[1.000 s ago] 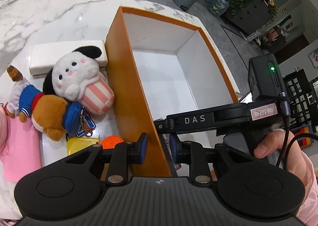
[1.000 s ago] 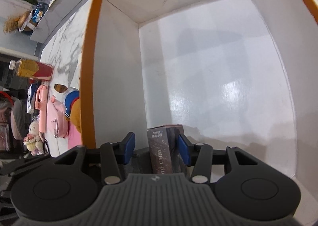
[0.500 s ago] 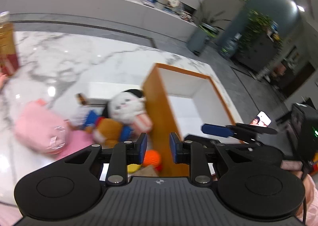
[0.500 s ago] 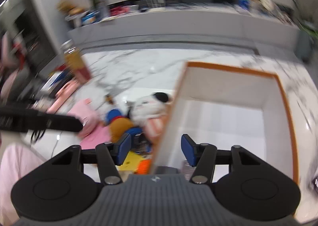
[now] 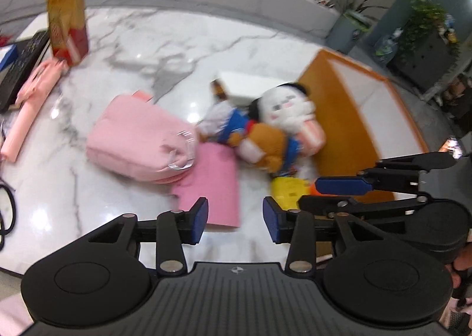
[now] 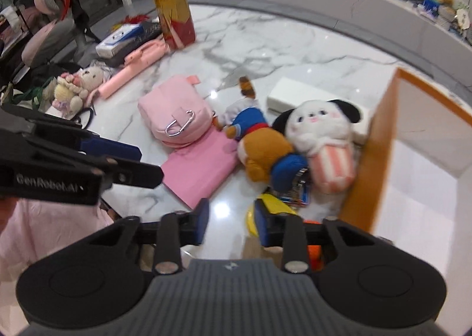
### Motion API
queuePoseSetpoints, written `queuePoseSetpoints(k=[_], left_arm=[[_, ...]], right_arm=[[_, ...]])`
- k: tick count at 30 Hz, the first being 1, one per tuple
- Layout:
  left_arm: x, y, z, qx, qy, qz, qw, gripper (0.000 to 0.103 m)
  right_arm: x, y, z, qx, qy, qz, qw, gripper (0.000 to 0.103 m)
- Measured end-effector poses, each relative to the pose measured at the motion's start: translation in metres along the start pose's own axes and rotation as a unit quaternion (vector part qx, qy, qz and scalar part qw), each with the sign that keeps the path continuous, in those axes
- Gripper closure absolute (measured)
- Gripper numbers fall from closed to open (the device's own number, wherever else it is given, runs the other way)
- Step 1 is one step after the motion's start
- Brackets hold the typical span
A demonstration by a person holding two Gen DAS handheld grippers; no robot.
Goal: Organize objects
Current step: 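Withdraw both tools from the orange box toward the pink items, then lower the left tool onto the flat pink wallet and close it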
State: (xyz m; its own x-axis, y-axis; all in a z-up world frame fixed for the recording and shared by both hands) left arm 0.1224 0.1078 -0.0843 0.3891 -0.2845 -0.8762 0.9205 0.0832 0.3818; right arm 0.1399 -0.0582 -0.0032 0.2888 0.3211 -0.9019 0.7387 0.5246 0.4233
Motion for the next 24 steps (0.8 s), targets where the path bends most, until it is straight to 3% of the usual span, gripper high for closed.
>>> queuePoseSetpoints(k=[3,5,7,10,12,14,18,21,24], left_arm=[[0.005,0.002,-0.016,0.01,0.029,0.008,0.9995,0.05],[0.006,0.002,-0.025,0.006,0.022,0.011,0.9997,0.042],[0.011,-0.001,-0.035,-0.004,0.012,-0.004,0.9999,0.042],[0.025,-0.001,-0.043,-0.028,-0.022,-0.018,0.9992,0.047],[0.034,0.0,-0.044,-0.023,-0.024,-0.029,0.999,0.06],[0.041,0.001,-0.044,-0.013,-0.016,-0.036,0.9992,0.062],[0.049,-0.001,-0.048,-0.025,-0.034,-0.046,0.998,0.074],[0.055,-0.001,-0.05,-0.028,-0.041,-0.052,0.9974,0.075],[0.057,0.0,-0.05,-0.024,-0.044,-0.059,0.997,0.075]], right_arm=[[0.021,0.012,-0.001,0.014,0.008,-0.016,1.0,0.08],[0.033,0.017,0.003,0.043,0.02,-0.026,0.999,0.074],[0.046,0.021,0.005,0.082,0.044,-0.034,0.995,0.067],[0.064,0.028,0.006,0.12,0.071,-0.043,0.989,0.067],[0.074,0.033,0.008,0.141,0.076,-0.049,0.986,0.064],[0.083,0.035,0.011,0.159,0.081,-0.058,0.982,0.058],[0.098,0.034,0.012,0.177,0.092,-0.073,0.977,0.056],[0.103,0.034,0.012,0.194,0.111,-0.071,0.972,0.053],[0.103,0.034,0.012,0.197,0.099,-0.062,0.973,0.061]])
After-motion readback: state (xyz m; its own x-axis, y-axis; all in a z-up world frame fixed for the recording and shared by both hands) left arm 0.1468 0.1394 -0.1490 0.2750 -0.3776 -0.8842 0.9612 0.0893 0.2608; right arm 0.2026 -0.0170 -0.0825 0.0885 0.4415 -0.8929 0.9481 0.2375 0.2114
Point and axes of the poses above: each gripper's, at about its wrist camera, not at the fingertips, and x roughly the way its jaws point, z to its right, y to its top, the point moved 6 cm from there along x, roughly the way its jaws point, and after that the axes turned 6 degrees about -z, right-handed, at the moved point
